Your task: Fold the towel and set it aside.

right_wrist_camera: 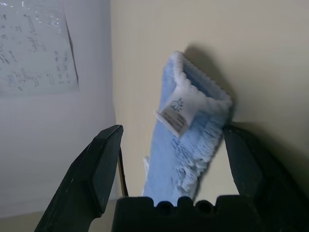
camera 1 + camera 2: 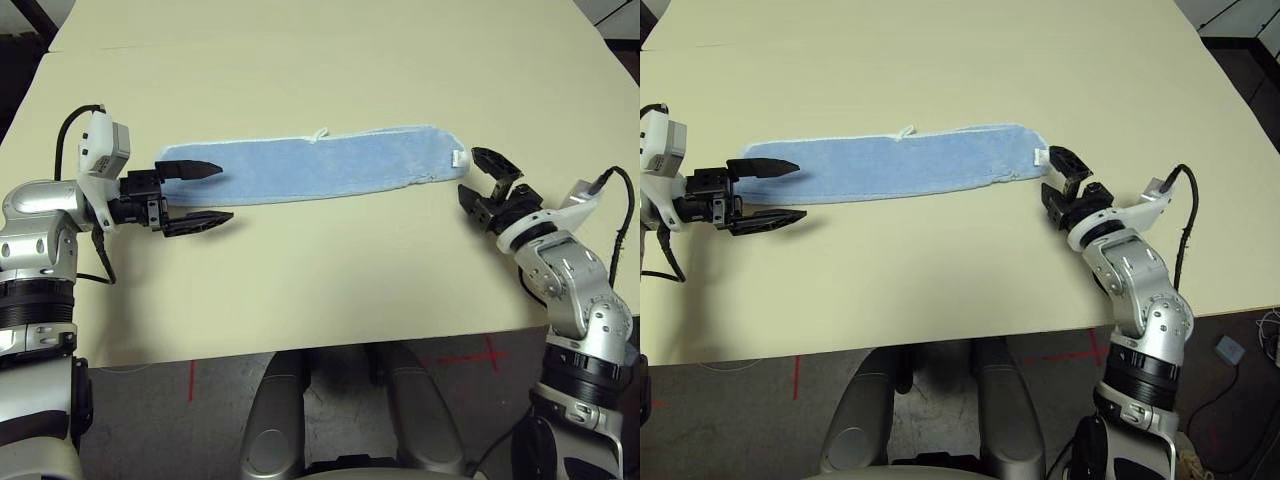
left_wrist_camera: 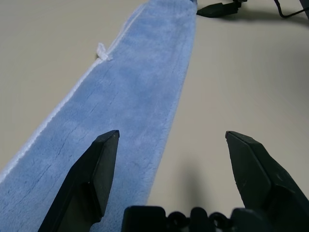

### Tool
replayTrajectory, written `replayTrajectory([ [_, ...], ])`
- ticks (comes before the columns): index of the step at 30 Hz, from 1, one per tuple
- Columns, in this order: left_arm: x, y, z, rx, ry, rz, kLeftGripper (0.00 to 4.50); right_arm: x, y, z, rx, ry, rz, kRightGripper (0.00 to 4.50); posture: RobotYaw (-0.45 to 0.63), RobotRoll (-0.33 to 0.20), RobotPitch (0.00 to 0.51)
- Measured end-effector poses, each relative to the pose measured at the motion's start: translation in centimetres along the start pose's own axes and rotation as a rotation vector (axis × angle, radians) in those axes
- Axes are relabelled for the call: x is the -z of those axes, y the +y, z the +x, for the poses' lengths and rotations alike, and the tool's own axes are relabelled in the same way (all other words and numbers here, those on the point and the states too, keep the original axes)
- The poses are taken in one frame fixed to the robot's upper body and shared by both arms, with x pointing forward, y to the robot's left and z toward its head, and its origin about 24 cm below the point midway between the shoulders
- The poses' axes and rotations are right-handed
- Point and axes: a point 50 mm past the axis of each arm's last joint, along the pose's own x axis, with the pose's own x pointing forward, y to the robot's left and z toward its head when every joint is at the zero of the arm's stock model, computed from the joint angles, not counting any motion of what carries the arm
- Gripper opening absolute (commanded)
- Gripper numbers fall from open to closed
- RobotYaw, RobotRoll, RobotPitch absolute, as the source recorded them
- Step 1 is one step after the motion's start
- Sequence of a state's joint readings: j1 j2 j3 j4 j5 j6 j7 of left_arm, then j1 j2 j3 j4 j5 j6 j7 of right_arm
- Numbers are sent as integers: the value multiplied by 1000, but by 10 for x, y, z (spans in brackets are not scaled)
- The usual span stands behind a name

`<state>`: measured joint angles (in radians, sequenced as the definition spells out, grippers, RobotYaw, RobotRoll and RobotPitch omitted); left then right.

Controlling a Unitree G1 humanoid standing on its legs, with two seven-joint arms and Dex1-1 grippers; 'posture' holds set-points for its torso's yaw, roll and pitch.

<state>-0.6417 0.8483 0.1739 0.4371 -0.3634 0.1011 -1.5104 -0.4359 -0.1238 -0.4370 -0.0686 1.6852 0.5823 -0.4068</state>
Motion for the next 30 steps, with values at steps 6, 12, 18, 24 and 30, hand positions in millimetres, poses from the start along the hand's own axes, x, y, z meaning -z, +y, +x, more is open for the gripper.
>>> replayTrajectory([
  [6,0,0,0,1,1,-2,4457,2,1,13,-22,-12,-5,4500,90,0,332],
  [12,0,-3,1,11,7,-1,4500,4,-5,13,1,-20,-12,3159,87,0,329],
  [18,0,-3,0,11,7,-4,4500,5,-4,11,-2,-24,-18,865,79,0,327],
  [24,0,-3,0,10,7,-4,4500,5,0,8,-25,-38,-24,14,74,0,324],
  [30,0,-3,0,10,7,-4,4500,3,-1,2,-24,-57,-33,14,67,0,321],
])
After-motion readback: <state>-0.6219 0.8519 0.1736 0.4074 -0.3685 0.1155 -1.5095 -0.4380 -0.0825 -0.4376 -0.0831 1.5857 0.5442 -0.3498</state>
